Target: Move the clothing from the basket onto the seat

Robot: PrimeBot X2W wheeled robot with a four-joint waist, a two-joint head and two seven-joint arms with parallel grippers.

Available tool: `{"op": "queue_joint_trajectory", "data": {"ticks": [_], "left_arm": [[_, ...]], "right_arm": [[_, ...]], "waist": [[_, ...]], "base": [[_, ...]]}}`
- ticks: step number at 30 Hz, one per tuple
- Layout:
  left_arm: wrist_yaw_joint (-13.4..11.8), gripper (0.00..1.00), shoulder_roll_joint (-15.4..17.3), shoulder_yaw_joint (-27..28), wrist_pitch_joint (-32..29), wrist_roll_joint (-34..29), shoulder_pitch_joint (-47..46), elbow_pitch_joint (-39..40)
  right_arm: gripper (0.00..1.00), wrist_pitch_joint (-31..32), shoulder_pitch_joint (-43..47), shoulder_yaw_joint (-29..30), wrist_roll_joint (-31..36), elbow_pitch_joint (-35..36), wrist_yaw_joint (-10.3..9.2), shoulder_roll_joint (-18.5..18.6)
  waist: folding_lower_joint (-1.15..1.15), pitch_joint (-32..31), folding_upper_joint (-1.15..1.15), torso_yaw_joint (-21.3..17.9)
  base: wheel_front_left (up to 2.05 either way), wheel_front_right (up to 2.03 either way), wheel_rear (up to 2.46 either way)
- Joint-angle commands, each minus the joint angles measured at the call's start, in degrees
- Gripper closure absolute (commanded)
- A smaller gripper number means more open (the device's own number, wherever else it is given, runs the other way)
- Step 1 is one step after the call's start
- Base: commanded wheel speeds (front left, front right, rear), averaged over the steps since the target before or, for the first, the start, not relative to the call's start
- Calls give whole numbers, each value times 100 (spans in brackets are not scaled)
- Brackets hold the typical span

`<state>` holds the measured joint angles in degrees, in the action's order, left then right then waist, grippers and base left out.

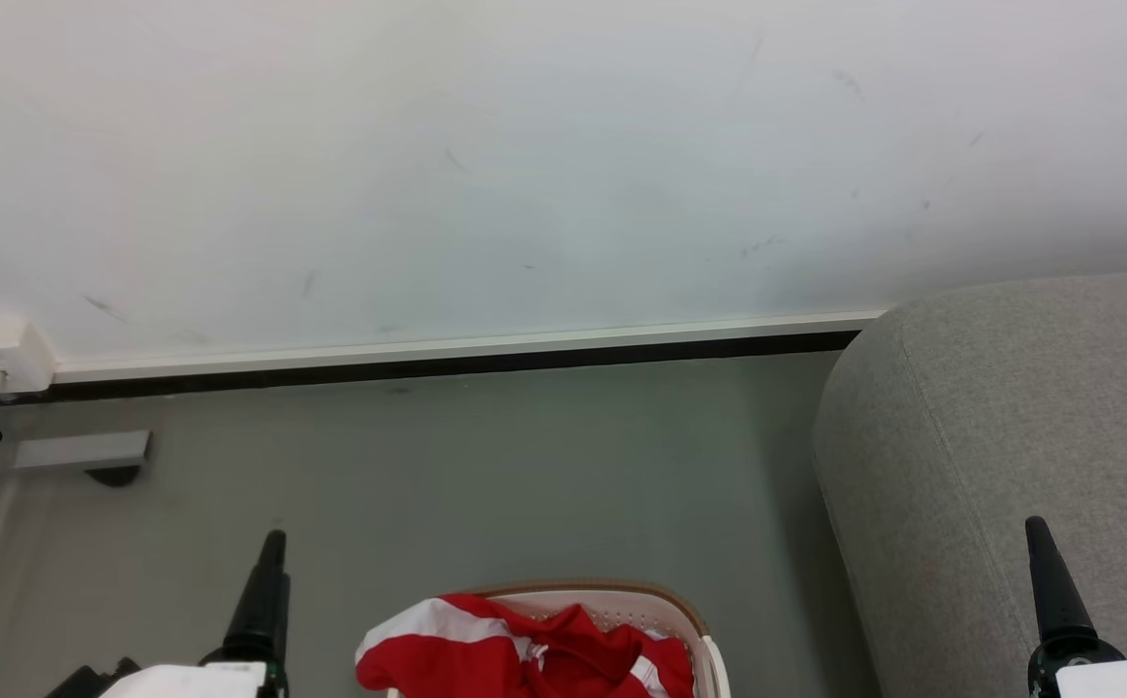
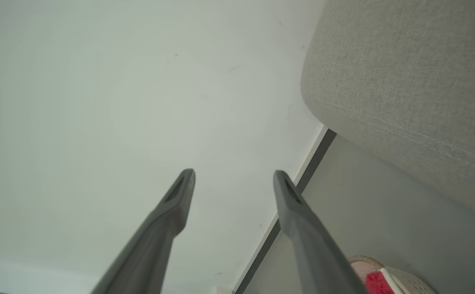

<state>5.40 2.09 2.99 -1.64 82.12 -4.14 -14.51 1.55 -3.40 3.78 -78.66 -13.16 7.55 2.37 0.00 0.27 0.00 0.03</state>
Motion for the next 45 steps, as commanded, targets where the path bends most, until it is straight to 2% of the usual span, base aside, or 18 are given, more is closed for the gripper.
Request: {"op": "queue_joint_trajectory", "data": {"ticks": [1, 12, 23, 31, 45], "left_arm": [[-40, 0, 41, -36, 82, -319, -102, 117], [-226, 0, 51, -164, 336, -1845, -38, 202], [-419, 0, 82, -244, 562, -3324, 70, 356], [-477, 0, 128, -324, 712, -4047, 175, 450], [-350, 0, 193, -469, 932, -4915, 251, 593]], "right_arm": [[0, -72, -48, -62, 343, 153, -1, 121], [0, -327, -47, -445, 1854, 300, -2, 381], [0, -553, -99, -845, 2964, 273, -4, 582], [0, -700, -146, -1056, 3580, 240, -4, 681], [0, -925, -116, -1128, 4419, 218, -6, 713]], "waist": [[0, 0, 0, 3], [0, 2, 0, 0], [0, -14, 0, -16], [0, -14, 0, -1], [0, -9, 0, -4]], "base": [[0, 0, 0], [0, 0, 0], [0, 0, 0], [0, 0, 0], [0, 0, 0]]}}
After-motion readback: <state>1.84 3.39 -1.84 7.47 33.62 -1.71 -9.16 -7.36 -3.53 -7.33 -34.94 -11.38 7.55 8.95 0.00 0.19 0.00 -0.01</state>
